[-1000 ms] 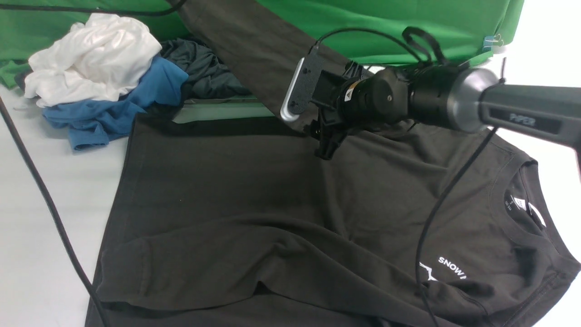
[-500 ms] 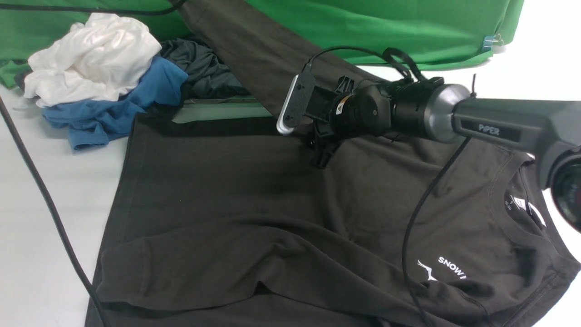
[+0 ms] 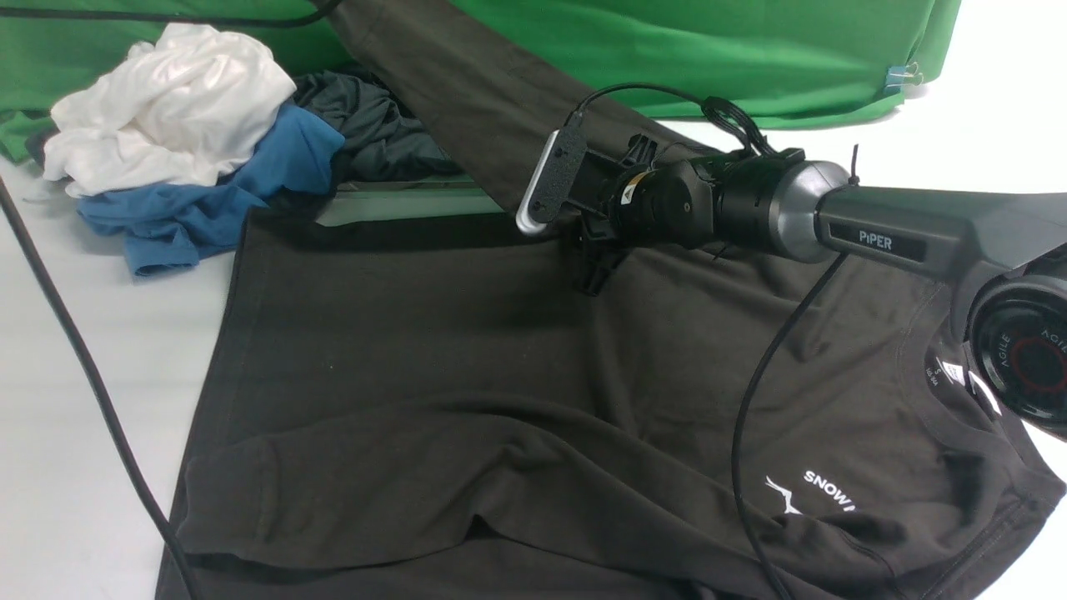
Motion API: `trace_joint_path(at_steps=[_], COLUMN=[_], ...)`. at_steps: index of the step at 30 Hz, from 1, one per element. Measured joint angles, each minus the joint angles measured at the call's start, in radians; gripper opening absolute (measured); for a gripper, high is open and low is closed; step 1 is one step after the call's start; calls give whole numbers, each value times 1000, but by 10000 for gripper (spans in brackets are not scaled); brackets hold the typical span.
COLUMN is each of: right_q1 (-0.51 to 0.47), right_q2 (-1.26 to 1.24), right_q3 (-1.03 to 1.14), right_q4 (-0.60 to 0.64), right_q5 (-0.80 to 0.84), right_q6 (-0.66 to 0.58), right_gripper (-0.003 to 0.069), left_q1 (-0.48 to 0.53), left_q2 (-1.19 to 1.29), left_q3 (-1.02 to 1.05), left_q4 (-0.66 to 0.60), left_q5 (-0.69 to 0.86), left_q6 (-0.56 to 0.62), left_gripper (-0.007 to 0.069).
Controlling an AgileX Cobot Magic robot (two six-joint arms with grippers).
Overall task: Fold a long-sleeved shirt on a white desktop.
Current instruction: 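Fold the left side of the dark shirt inward over its body with the left gripper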
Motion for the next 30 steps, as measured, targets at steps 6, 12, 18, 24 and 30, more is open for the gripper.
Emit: trace_joint_path(at_steps=[6,12,18,24,30], right_q1=[0,0,0,0,0], right_q2=[1,-40,-112,-170,-185], right_q3=[-1,-1,-1,-1,-1], right_q4=[0,-1,-1,-1,-1], right_q5=[15,117,242,384,519], right_q6=[0,0,0,-32,-68], right_gripper=[65,54,54,54,54], left_q1=[0,0,0,0,0], left_q2=[0,-1,-18,-52,-72], left_q3=[0,0,0,0,41], left_q4=[0,22,69,173,219], left_q5=[0,16,98,223,351], left_q6=[0,0,-13,-85,-137], left_gripper=[41,41,41,41,41])
